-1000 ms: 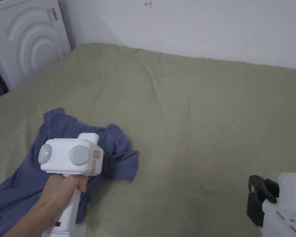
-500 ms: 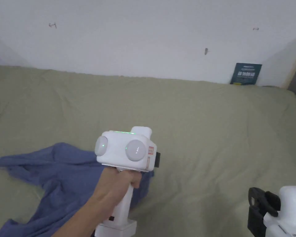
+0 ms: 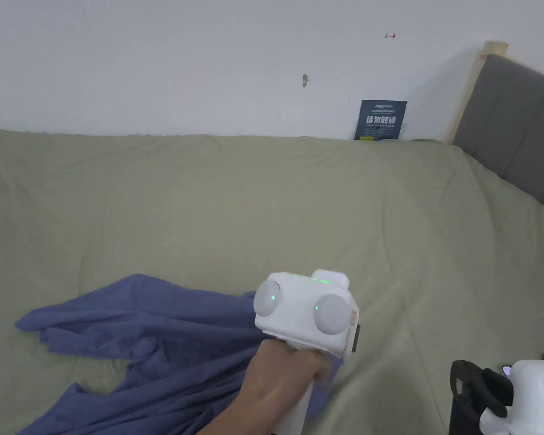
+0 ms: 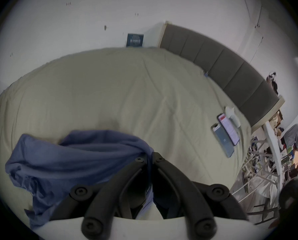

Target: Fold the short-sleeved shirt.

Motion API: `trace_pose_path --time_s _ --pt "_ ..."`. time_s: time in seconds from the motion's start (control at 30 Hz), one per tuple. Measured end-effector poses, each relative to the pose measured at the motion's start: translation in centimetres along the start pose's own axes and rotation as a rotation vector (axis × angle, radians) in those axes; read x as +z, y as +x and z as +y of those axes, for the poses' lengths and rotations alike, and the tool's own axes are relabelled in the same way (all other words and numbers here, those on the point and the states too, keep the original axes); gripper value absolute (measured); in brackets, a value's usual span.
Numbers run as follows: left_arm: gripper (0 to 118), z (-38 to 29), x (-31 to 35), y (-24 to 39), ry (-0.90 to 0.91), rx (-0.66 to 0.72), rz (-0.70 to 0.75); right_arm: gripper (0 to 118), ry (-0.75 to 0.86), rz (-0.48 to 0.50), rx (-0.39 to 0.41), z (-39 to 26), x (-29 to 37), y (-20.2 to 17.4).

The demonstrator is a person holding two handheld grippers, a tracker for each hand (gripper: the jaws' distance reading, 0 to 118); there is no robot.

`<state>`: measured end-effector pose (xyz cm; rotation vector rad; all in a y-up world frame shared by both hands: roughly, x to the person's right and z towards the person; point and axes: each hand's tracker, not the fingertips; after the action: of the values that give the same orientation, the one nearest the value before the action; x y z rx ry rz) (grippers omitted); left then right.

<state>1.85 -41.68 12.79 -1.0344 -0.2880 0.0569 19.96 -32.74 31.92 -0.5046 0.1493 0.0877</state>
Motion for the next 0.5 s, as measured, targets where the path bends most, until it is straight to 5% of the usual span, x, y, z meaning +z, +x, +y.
trace_pose_path --time_s 0.1,0.23,0.27,0.3,0.5 --pt "3 -1.6 -1.8 -0.3 -0.05 -0.027 0.115 0 -0.013 0.001 -0.007 -0.5 -0.6 -0.1" --pt "18 -3.0 -1.2 -2.2 -0.02 0.03 0.069 0 -0.02 0.014 -0.018 -0.6 -0.5 -0.4" --pt "74 -3.2 -0.5 -2.7 -0.018 0.058 0.046 0 -0.017 0.016 -0.015 -0.5 -0.4 -0.7" --pt "114 -3.7 0.5 -3.2 -0.029 0.078 0.019 0 -0.014 0.018 -0.013 -0.4 -0.2 -1.0" --pt "114 -7.6 12.5 -6.9 0.165 0.101 0.084 0 0.02 0.073 -0.01 0.4 1.2 -3.2"
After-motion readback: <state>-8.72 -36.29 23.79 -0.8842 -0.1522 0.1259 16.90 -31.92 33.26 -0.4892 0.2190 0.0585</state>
